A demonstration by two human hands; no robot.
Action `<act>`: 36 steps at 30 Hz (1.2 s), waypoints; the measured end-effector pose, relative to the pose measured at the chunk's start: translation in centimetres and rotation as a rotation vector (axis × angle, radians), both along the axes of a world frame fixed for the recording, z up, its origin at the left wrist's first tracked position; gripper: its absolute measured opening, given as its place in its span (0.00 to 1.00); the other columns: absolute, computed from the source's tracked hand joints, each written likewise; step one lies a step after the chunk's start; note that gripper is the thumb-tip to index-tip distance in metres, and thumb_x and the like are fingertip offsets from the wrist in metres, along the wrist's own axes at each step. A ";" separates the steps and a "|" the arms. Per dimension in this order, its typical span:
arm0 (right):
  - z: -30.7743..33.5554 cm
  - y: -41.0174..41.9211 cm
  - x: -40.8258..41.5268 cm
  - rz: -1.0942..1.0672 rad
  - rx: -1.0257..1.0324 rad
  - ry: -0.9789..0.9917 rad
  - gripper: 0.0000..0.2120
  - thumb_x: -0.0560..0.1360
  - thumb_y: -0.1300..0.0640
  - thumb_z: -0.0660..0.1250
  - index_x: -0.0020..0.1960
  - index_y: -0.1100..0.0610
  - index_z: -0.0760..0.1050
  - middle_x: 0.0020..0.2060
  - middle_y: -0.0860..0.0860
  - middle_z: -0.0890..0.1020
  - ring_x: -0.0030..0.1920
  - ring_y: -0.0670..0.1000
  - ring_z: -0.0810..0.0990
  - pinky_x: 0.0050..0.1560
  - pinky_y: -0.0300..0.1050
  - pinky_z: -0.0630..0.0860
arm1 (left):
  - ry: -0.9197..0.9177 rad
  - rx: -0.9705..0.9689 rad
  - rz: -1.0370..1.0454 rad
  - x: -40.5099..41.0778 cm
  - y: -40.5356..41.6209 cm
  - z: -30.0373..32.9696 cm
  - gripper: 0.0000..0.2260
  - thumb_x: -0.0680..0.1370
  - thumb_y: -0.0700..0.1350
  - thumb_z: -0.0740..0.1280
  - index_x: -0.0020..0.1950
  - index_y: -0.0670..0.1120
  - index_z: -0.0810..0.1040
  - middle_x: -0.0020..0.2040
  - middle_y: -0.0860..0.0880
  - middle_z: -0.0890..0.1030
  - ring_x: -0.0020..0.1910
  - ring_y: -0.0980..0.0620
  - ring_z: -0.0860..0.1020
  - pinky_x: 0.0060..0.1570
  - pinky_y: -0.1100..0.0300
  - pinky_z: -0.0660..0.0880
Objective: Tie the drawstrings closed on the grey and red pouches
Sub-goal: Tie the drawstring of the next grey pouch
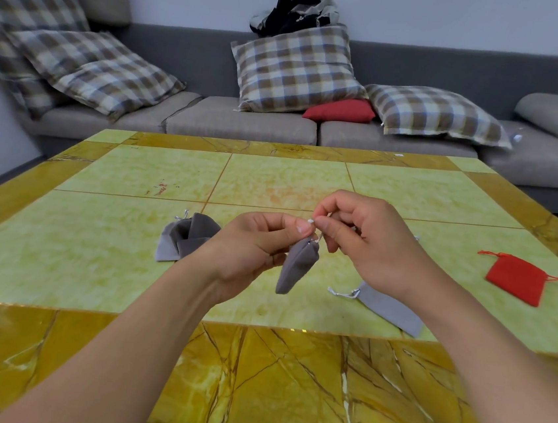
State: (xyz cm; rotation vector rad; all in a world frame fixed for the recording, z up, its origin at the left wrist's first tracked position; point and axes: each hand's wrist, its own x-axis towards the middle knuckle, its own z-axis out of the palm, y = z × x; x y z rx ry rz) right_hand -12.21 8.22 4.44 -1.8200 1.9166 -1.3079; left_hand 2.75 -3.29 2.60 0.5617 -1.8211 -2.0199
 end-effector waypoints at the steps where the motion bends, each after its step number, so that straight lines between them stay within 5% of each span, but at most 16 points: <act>1: 0.1 0.1 -0.1 0.018 0.009 -0.072 0.03 0.79 0.61 0.66 0.50 0.57 0.78 0.28 0.50 0.80 0.29 0.44 0.75 0.33 0.34 0.70 | 0.001 -0.003 0.014 0.0 0.0 0.0 0.08 0.75 0.47 0.69 0.45 0.43 0.83 0.40 0.47 0.83 0.36 0.54 0.78 0.36 0.65 0.74; 5: 0.4 0.6 -0.5 0.064 0.039 -0.144 0.09 0.77 0.61 0.69 0.56 0.55 0.81 0.29 0.53 0.82 0.28 0.43 0.73 0.32 0.34 0.71 | 0.007 -0.045 0.046 0.1 0.0 0.2 0.09 0.72 0.48 0.71 0.43 0.43 0.85 0.41 0.45 0.84 0.38 0.51 0.79 0.40 0.61 0.75; 8: 0.2 0.5 -0.3 0.041 0.030 -0.065 0.06 0.76 0.61 0.71 0.52 0.54 0.83 0.30 0.51 0.84 0.27 0.43 0.74 0.33 0.35 0.71 | 0.001 -0.102 0.064 0.2 0.1 0.3 0.08 0.72 0.48 0.71 0.44 0.44 0.85 0.41 0.46 0.85 0.39 0.52 0.80 0.43 0.59 0.76; 13: 0.1 0.3 -0.1 -0.014 0.017 0.057 0.02 0.76 0.60 0.70 0.45 0.56 0.81 0.29 0.48 0.82 0.29 0.43 0.77 0.34 0.34 0.72 | -0.023 -0.160 0.119 0.3 0.0 0.2 0.12 0.70 0.51 0.73 0.46 0.44 0.86 0.49 0.41 0.86 0.55 0.36 0.81 0.66 0.37 0.71; 17: 0.0 0.3 0.0 -0.013 0.034 0.149 0.02 0.79 0.61 0.67 0.47 0.57 0.77 0.29 0.48 0.81 0.33 0.44 0.79 0.35 0.31 0.69 | -0.023 -0.140 0.126 0.2 0.1 0.3 0.12 0.68 0.50 0.74 0.45 0.44 0.86 0.49 0.40 0.86 0.56 0.35 0.81 0.67 0.36 0.70; 20: 0.1 0.3 0.0 -0.003 0.037 0.087 0.01 0.78 0.61 0.68 0.47 0.57 0.78 0.29 0.49 0.82 0.32 0.44 0.79 0.35 0.32 0.71 | -0.022 -0.087 0.115 0.3 0.2 0.4 0.09 0.67 0.46 0.74 0.44 0.43 0.86 0.46 0.41 0.86 0.50 0.43 0.82 0.65 0.43 0.72; 26: 0.7 0.8 -0.4 0.056 0.037 -0.184 0.10 0.75 0.66 0.71 0.54 0.58 0.81 0.36 0.53 0.85 0.34 0.51 0.82 0.38 0.42 0.80 | -0.022 -0.078 0.211 0.4 -0.2 0.5 0.08 0.71 0.38 0.76 0.49 0.44 0.82 0.44 0.43 0.87 0.45 0.50 0.81 0.46 0.59 0.73; 33: 1.3 1.2 0.7 0.045 0.038 0.258 0.09 0.73 0.63 0.74 0.48 0.51 0.86 0.39 0.42 0.86 0.41 0.38 0.82 0.44 0.30 0.75 | -0.038 -0.456 0.235 0.1 0.2 0.1 0.10 0.74 0.41 0.74 0.53 0.45 0.78 0.39 0.47 0.87 0.44 0.48 0.86 0.50 0.50 0.80; 36: 1.4 1.0 1.3 0.033 -0.006 0.412 0.06 0.71 0.60 0.76 0.45 0.51 0.86 0.35 0.43 0.85 0.37 0.41 0.80 0.41 0.36 0.75 | -0.062 -0.543 0.147 0.0 0.5 -0.1 0.11 0.75 0.39 0.74 0.54 0.45 0.76 0.39 0.47 0.87 0.43 0.49 0.86 0.52 0.45 0.81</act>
